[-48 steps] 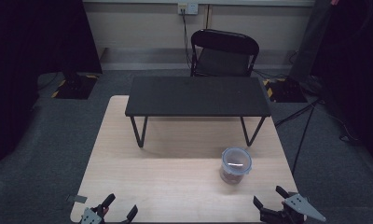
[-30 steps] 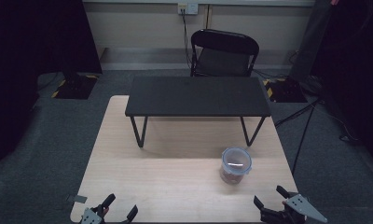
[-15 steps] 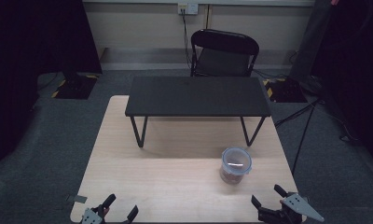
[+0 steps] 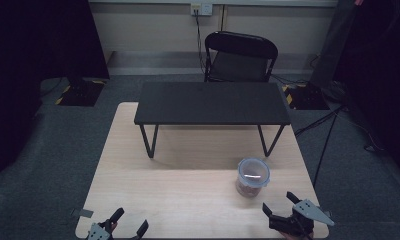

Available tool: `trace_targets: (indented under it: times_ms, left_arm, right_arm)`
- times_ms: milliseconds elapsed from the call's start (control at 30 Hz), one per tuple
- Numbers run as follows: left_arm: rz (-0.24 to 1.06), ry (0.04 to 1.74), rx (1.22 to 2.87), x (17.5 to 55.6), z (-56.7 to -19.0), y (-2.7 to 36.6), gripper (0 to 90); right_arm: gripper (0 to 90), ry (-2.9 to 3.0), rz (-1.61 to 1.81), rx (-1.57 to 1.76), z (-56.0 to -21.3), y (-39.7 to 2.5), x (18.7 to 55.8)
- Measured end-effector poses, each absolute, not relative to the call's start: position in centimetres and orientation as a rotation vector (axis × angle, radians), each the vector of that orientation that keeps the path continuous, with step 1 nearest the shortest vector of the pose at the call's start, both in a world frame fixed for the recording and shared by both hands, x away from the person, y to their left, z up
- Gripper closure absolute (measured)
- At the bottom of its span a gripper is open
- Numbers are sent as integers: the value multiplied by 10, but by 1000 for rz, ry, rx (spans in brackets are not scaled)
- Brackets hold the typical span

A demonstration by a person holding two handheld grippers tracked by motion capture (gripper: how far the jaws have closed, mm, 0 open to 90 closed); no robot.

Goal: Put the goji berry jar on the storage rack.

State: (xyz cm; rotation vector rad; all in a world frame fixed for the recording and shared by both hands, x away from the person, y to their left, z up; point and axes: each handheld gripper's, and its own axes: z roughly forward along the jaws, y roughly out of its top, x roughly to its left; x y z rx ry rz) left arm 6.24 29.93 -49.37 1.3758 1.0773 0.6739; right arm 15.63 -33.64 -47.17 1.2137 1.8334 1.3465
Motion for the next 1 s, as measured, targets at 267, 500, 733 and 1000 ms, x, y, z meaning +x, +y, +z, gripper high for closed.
trace_targets:
  times_ms: [267,500,733,1000]
  left_arm:
    - [676,1076,1373,62,-494,300,53]
    - [671,1078,1367,62,-494,301,53]
    - [672,1079,1371,62,-494,301,53]
    - [672,1078,1367,62,-494,301,53]
  right_arm:
    - [0,1847,1336,1193,-472,-316,178]
    - [0,1846,1317,1189,-476,-303,183]
    - [0,1839,1298,1192,-478,-296,189]
    - [0,1837,1263,1204,-481,-274,207]
